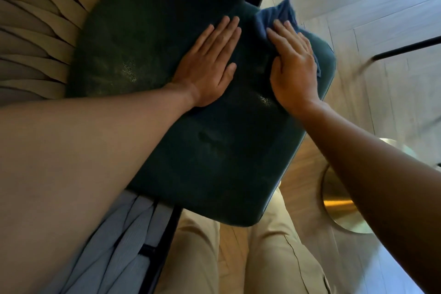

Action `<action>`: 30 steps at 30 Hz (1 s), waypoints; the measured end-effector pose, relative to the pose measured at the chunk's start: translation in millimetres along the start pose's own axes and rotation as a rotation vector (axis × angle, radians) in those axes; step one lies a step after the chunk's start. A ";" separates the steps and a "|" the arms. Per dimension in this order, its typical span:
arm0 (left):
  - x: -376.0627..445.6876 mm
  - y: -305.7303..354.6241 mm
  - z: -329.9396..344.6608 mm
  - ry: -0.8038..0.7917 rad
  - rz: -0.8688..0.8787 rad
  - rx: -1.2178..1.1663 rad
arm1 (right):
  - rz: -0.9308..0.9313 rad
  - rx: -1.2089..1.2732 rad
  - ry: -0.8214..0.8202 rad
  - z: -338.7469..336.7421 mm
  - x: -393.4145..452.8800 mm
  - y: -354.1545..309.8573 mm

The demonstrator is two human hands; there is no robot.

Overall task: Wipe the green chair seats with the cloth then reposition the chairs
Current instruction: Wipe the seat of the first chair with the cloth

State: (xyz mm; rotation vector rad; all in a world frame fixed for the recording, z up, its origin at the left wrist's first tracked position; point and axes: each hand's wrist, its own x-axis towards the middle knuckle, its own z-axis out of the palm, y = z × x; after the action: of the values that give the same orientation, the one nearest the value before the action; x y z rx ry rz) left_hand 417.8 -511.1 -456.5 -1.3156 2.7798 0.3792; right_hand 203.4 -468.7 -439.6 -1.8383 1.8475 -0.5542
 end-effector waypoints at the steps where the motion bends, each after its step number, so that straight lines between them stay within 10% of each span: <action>1: -0.2 0.4 0.1 0.004 -0.001 0.001 | -0.062 0.001 -0.019 -1.0 -5.9 4.2; 9: -0.8 3.9 -3.4 0.004 0.003 0.013 | -0.201 0.071 -0.170 -16.6 -57.0 2.8; 17: -0.7 28.6 -8.1 0.000 -0.053 -0.017 | 0.525 0.702 -0.073 -59.6 -88.0 -30.5; 21: -0.8 55.1 -5.1 -0.032 0.059 -0.006 | 0.514 0.551 0.323 -56.7 -97.0 -30.7; 30: 0.0 67.7 2.5 -0.092 0.054 0.032 | 0.308 -0.021 0.174 0.7 -77.2 0.6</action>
State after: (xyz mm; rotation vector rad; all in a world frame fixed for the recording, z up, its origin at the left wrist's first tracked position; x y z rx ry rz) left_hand 365.8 -469.3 -445.3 -1.1867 2.7383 0.3857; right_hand 202.6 -391.5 -436.9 -1.5149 2.2061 -0.5975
